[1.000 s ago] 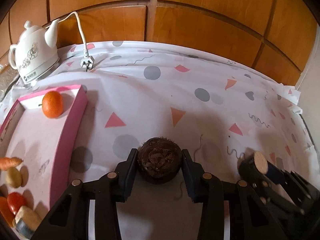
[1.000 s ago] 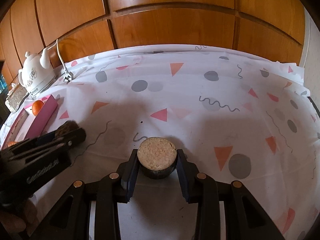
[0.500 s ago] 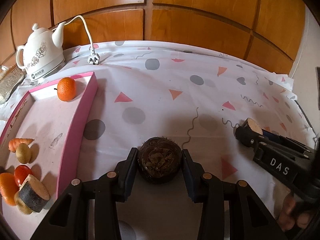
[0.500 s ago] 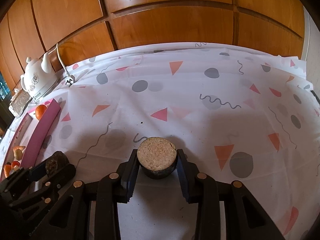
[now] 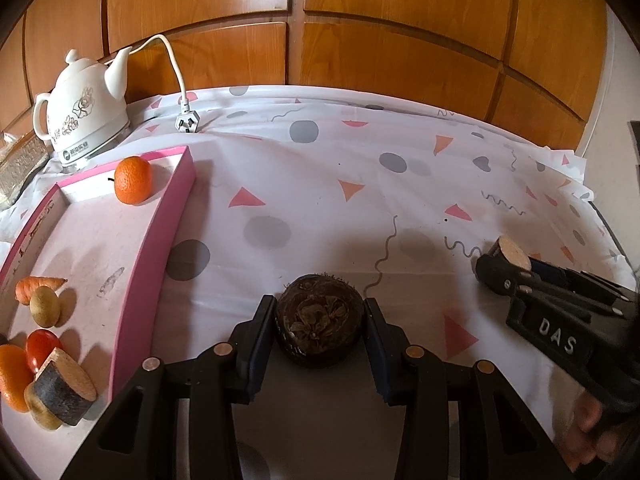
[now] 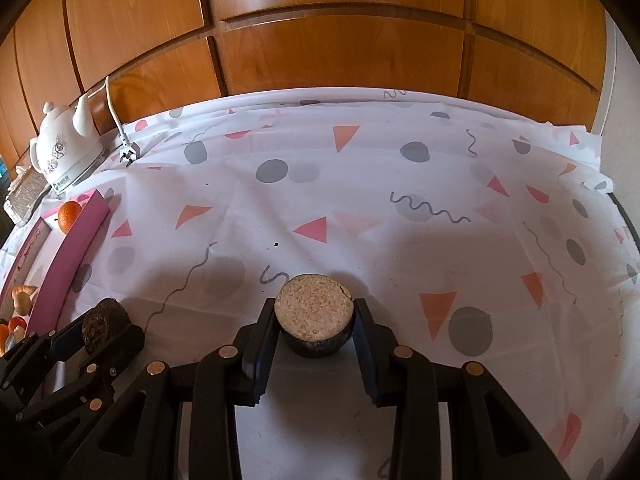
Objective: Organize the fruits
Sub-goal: 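Carry both held items into the tray and open both tools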
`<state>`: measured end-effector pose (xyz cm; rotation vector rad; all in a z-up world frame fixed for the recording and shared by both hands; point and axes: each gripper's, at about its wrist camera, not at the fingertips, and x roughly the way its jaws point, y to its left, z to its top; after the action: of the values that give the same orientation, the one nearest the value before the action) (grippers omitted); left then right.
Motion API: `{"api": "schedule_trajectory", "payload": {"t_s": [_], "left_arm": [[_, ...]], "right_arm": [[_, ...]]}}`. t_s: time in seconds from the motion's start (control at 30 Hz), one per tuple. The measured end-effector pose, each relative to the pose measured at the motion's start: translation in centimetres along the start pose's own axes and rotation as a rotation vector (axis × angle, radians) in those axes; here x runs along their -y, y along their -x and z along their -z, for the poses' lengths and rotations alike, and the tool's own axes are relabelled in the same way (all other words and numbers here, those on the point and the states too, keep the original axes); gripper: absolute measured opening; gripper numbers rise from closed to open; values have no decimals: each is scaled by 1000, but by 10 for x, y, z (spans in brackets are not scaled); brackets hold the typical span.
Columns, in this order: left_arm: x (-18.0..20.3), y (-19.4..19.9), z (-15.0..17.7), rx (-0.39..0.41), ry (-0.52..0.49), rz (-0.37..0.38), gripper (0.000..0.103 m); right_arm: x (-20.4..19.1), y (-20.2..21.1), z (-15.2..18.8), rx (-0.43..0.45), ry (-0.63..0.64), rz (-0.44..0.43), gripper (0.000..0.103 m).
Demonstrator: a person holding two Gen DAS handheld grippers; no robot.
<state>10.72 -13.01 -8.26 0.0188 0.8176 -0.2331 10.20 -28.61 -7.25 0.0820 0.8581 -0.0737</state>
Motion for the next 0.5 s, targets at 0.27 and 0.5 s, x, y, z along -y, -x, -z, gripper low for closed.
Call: {"api": "schedule_trajectory", "payload": {"t_s": [0.27, 0.5], "left_arm": [[-1, 0, -1, 0, 8, 6, 43], [-3, 5, -3, -10, 25, 20, 42]], "right_arm": [[-7, 15, 18, -6, -1, -1, 36], [-6, 16, 21, 7, 4, 5, 36]]}}
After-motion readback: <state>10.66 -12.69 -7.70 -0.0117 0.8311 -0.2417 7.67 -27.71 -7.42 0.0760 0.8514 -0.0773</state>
